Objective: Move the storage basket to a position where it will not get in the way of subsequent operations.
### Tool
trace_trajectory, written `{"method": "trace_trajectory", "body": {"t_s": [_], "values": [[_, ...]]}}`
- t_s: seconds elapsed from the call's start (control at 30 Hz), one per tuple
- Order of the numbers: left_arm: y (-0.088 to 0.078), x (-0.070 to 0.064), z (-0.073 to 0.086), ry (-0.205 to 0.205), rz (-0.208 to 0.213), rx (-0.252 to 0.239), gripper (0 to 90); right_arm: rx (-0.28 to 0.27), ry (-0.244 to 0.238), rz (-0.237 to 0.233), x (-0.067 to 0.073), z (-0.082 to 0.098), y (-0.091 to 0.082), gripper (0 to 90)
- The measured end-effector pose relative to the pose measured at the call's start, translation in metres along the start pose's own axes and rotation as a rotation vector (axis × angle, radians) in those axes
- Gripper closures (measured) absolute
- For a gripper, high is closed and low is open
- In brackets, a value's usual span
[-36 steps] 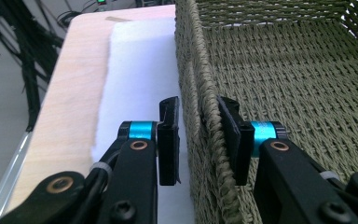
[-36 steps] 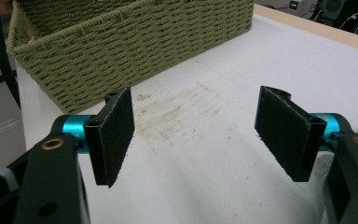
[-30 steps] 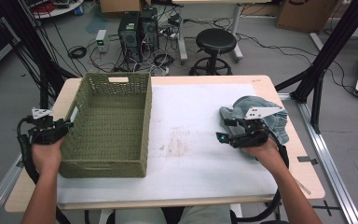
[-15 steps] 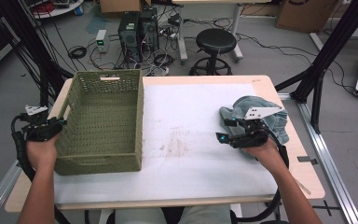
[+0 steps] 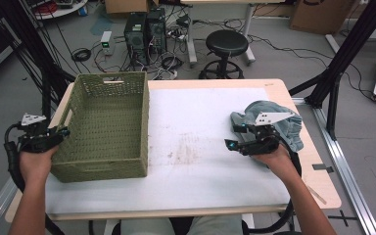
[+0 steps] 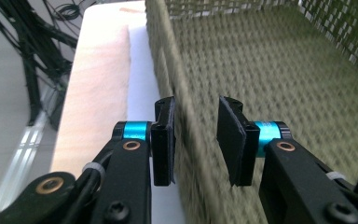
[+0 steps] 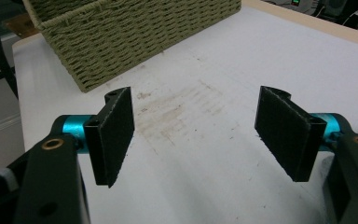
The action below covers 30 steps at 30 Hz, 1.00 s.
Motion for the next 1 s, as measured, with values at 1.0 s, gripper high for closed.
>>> {"method": "trace_trajectory", "body": {"t_s": [1.0], "values": [[0.011, 0.021, -0.001, 0.001, -0.149, -0.017, 70.2, 0.014, 0.004, 0.0, -0.002, 0.001, 0.002, 28.7]]}}
Point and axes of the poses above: each handheld gripper's, and its own axes: y roughly forward along the jaws, z roughly out of its underside, x roughly to its left, the point moved 1 cm from there along y, roughly forward along the jaws, and after that the axes turned 1 degree about y, right-handed, at the moved point
